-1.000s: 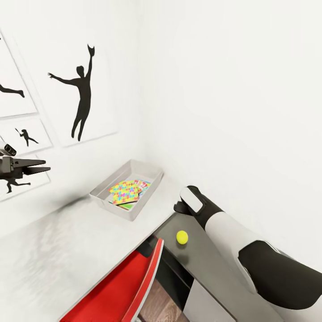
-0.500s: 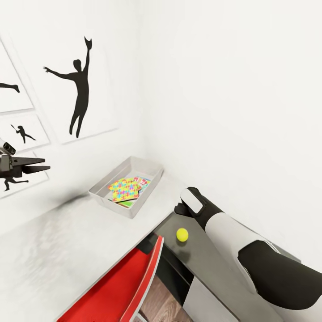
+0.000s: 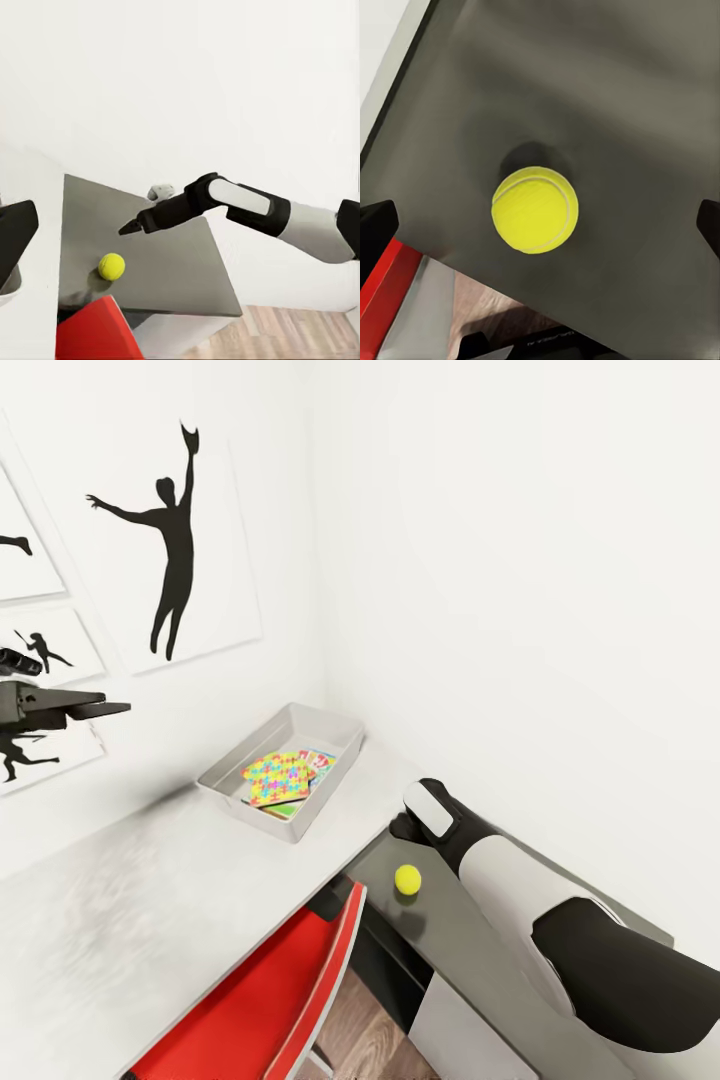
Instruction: Put all the toys in the child's room - the three board games (two on the bed and one on the table), the two jigsaw puzzles on the table, and the tennis ball on the table - inside the toy box on the table in the child's room.
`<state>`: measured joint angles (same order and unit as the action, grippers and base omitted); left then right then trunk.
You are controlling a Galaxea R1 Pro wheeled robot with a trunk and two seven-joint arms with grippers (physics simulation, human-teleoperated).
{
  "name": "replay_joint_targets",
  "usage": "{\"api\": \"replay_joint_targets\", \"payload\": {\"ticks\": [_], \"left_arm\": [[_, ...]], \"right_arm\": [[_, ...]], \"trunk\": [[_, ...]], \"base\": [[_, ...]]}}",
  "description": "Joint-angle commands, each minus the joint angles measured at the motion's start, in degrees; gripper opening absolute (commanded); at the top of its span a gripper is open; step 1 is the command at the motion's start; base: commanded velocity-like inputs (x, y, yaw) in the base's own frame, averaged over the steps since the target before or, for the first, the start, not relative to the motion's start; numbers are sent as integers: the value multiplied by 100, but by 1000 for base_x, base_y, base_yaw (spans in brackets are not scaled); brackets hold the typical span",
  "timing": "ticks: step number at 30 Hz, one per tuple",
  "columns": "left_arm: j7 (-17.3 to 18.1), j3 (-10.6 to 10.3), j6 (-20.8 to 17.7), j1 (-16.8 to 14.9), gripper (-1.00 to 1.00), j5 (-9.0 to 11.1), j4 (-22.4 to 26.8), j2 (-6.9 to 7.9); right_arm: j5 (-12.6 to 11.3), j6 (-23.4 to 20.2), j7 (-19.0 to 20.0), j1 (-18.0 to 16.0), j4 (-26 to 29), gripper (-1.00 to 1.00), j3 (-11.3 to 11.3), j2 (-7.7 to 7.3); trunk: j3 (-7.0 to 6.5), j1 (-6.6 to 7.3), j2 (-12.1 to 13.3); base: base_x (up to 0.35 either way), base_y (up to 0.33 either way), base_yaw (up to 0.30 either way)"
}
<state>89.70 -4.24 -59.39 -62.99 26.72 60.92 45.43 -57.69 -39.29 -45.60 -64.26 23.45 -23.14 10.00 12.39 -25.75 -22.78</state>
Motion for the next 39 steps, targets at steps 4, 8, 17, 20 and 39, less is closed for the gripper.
{"api": "replay_joint_targets", "payload": {"ticks": [4, 8, 17, 20, 39], "left_arm": [[30, -460, -61, -69, 100, 111, 749, -130], [30, -642, -61, -142, 100, 123, 1099, -299], [30, -681, -61, -160, 100, 102, 1188, -350], [30, -677, -61, -161, 100, 103, 1192, -357], [30, -658, -61, -161, 100, 86, 1185, -344]], "right_arm": [[-23, 24, -29, -6, -24, 100, -27, 0], [-23, 53, 2, 0, -76, 100, -24, 0], [0, 69, 339, 90, -124, 100, -32, 0], [3, 70, 366, 102, -126, 100, -32, 0], [13, 71, 376, 107, -124, 100, -33, 0]], "trunk": [[50, -3, -13], [88, -3, -13], [172, -3, -13], [200, -3, -13], [378, -3, -13]], "base": [[0, 0, 0], [0, 0, 0], [0, 0, 0], [0, 0, 0], [0, 0, 0]]}}
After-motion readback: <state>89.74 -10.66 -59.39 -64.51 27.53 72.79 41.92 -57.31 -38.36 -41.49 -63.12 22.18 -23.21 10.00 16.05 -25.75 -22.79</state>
